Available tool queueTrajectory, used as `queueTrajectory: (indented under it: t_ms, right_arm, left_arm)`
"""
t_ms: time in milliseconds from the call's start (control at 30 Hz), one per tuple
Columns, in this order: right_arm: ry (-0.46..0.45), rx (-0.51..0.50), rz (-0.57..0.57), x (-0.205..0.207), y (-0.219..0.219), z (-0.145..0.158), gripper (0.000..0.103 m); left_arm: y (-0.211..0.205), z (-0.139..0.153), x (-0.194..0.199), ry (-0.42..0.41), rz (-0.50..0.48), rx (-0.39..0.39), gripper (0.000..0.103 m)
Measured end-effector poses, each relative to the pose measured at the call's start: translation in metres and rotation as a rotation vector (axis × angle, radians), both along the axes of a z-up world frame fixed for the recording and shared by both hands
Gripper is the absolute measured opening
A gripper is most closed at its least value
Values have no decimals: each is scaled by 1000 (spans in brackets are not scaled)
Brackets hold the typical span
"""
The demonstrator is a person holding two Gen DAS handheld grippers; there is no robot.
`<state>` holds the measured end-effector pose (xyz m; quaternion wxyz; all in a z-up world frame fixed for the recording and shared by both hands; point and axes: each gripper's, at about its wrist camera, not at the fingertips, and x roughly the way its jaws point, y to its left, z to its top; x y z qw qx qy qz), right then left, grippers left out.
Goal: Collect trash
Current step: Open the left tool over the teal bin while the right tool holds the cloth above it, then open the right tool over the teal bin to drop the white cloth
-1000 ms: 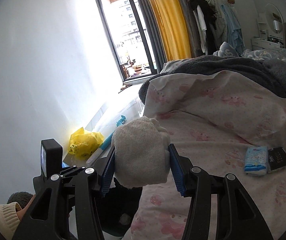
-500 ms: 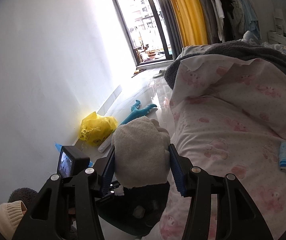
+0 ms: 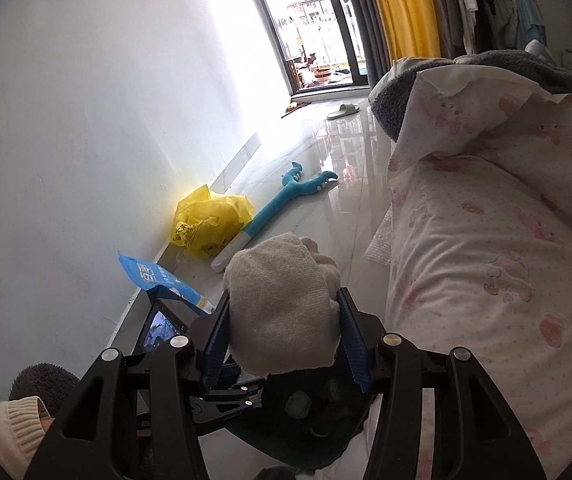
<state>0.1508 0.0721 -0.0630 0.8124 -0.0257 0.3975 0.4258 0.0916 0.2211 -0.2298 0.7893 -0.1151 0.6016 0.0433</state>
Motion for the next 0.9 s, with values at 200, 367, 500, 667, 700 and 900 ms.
queueTrajectory:
  t_ms: [200,367,500,667,700,900]
  right_arm:
    - [29,-57,6,0,17,-16,52]
    - [46,-81,10,1,29,-24,52]
    - [90,-91,-1,6,34,-37,52]
    - [155,-108,-30,12,39,-53,52]
    - [165,-121,-34,13,41,-58,52]
    - [189,-235,-24,13,54,-90,52]
  left_arm:
    - [10,1,-13,-9,12,-16,67]
    - [26,14,-23,-72,62,-22,76]
    - [36,27,-29,-130,83,-12,79]
    - [47,44,-37,-200,115,15,82]
    - [49,47,-38,-210,121,19,83]
    - [60,71,-50,-300,142,50,83]
